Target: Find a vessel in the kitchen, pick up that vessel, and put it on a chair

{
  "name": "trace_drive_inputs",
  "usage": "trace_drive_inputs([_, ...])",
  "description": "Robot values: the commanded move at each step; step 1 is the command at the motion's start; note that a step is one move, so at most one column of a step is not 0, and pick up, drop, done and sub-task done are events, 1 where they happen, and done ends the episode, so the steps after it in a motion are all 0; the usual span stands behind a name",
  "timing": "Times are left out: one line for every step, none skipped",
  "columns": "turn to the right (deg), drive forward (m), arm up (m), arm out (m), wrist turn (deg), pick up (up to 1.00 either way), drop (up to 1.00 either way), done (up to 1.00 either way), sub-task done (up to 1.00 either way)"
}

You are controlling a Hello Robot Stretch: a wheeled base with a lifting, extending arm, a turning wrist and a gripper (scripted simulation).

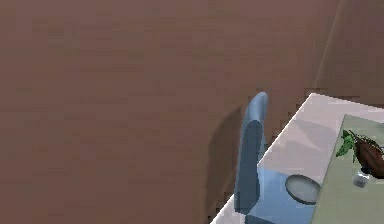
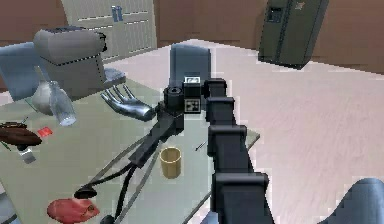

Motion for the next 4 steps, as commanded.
trace_drive_inputs([0.0,0.0,0.0,0.0,45.0,0.0,0.0,0.0,0.0])
trace_drive_inputs([0.0,0.0,0.0,0.0,45.0,0.0,0.0,0.0,0.0])
trace_drive_inputs([0.0,0.0,0.0,0.0,30.0,0.0,0.0,0.0,0.0])
trace_drive_inputs([0.0,0.0,-0.3,0.0,0.0,0.0,0.0,0.0,0.0])
